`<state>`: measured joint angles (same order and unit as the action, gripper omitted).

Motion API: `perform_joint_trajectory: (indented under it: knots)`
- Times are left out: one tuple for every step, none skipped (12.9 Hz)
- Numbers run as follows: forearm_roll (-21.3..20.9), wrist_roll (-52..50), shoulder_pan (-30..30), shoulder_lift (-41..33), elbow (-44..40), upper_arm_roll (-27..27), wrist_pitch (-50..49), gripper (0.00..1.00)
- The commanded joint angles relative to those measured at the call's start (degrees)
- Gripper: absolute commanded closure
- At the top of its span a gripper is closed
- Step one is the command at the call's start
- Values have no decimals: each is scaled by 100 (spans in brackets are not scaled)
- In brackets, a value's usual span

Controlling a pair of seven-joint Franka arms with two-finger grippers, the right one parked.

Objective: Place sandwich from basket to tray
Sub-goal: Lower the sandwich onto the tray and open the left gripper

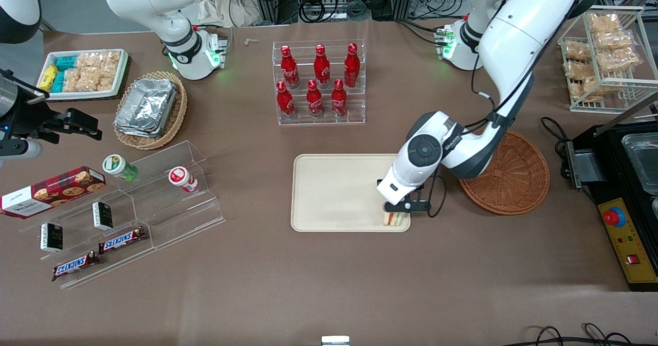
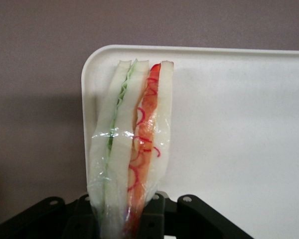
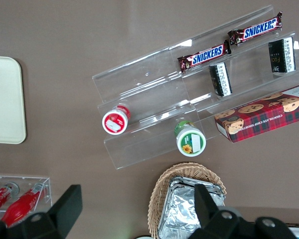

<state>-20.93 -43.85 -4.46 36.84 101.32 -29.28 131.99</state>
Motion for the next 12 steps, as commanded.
perform_joint_trajectory:
  knots:
    - [-289, -308, -98, 156, -200, 10, 46, 69]
    - [-289, -334, -107, 156, -209, 10, 46, 34]
    - [-280, -361, -116, 139, -201, 10, 46, 0]
    - [-280, -483, -116, 121, -192, 2, 38, 0]
    - [-289, -606, -125, 112, -192, 1, 29, 0]
    - [-289, -651, -125, 104, -192, 1, 29, 0]
    - [-280, -651, -125, 69, -192, -7, 3, 0]
    - [-280, -660, -125, 25, -192, -7, -15, 0]
    - [-263, -669, -125, -28, -192, -16, -24, 0]
    - [-210, -669, -116, -194, -200, -16, -50, 0]
    - [-210, -669, -81, -413, -235, -25, -181, 0]
    - [-201, -669, -81, -685, -375, -7, -443, 0]
